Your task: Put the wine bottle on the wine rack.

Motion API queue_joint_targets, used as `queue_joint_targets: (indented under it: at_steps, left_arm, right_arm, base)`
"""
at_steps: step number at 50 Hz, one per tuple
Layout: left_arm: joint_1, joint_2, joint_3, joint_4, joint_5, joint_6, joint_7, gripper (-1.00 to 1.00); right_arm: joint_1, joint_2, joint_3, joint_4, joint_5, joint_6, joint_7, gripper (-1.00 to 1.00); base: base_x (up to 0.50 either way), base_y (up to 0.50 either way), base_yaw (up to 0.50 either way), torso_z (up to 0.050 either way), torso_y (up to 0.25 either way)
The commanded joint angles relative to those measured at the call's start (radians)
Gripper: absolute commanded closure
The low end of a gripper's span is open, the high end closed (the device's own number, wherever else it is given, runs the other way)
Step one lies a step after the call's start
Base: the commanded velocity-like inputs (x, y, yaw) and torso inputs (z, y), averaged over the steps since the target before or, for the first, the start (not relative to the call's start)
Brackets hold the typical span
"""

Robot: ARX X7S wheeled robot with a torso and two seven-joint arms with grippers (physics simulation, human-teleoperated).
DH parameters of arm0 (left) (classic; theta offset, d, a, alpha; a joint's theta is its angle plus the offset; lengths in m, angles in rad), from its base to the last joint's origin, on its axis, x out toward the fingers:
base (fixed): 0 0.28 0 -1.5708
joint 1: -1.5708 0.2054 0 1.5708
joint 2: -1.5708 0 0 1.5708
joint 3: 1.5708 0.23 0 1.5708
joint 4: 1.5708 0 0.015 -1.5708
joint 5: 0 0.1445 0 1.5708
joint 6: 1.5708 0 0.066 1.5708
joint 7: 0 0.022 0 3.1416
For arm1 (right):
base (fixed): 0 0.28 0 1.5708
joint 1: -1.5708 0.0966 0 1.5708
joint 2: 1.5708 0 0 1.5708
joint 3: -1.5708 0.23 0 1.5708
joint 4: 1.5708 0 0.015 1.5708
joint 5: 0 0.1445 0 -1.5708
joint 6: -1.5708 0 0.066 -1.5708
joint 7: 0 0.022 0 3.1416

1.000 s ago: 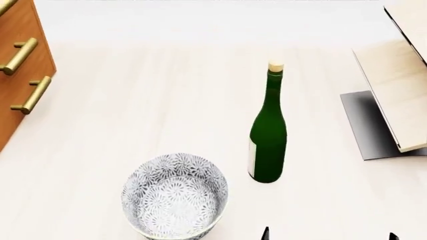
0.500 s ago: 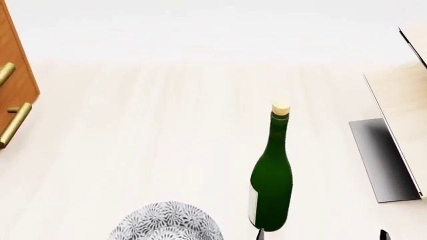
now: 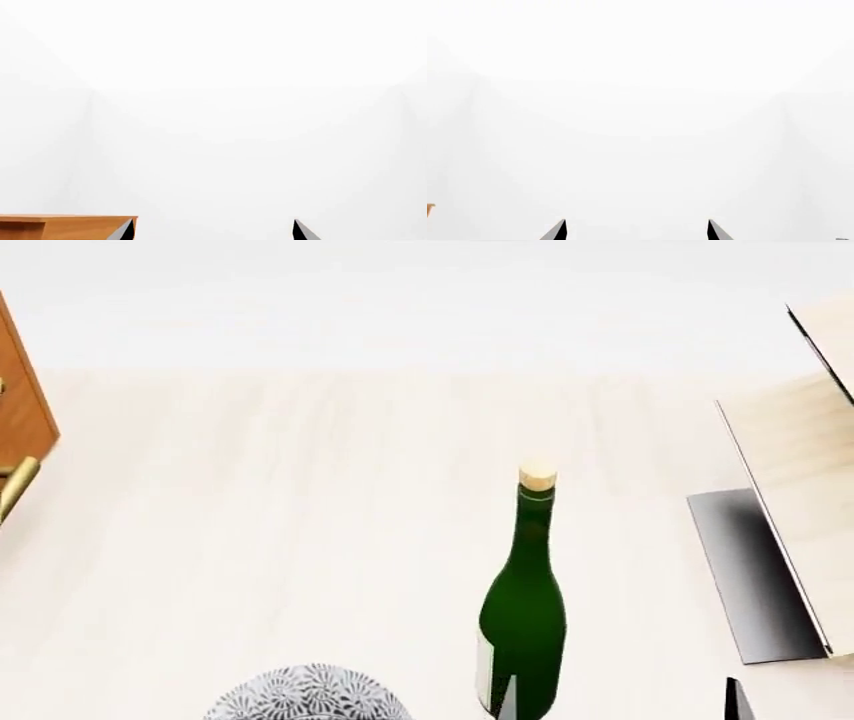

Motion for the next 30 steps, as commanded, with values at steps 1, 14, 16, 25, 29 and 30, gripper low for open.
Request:
queue_joint_targets:
  at_steps: [1,14,16,25,29,30]
  left_arm:
    - [0.0,-0.007,0.005,0.001,0.002,-0.004,-0.01,-1.0]
    - [-0.001,-0.016,0.009,0.001,0.001,-0.005,-0.021,-1.0]
    - [-0.002,-0.017,0.01,0.0,0.001,-0.005,-0.022,-1.0]
    - [-0.003,-0.022,0.015,0.001,0.004,-0.009,-0.029,-1.0]
    - [-0.004,-0.024,0.017,0.004,0.005,-0.012,-0.031,-1.0]
    - [-0.004,-0.025,0.017,0.005,0.004,-0.013,-0.032,-1.0]
  right_arm:
    - [0.002,0.01,-0.008,-0.004,0.01,0.018,0.0,-1.0]
    - [0.0,0.019,-0.016,-0.005,0.01,0.015,0.008,-1.0]
    - [0.0,0.02,-0.017,-0.006,0.01,0.016,0.009,-1.0]
    - [0.001,0.027,-0.021,-0.004,0.01,0.016,0.014,-1.0]
    - [0.0,0.03,-0.024,-0.006,0.01,0.016,0.016,-1.0]
    - [0.001,0.03,-0.024,-0.006,0.01,0.016,0.016,-1.0]
  base:
    - [0.0,-0.23,0.0,0.0,0.0]
    - [0.0,-0.23,0.0,0.0,0.0]
    - [0.0,-0.23,0.0,0.0,0.0]
    - [0.0,-0.23,0.0,0.0,0.0]
    - [0.0,-0.23,0.0,0.0,0.0]
    - [0.0,-0.23,0.0,0.0,0.0]
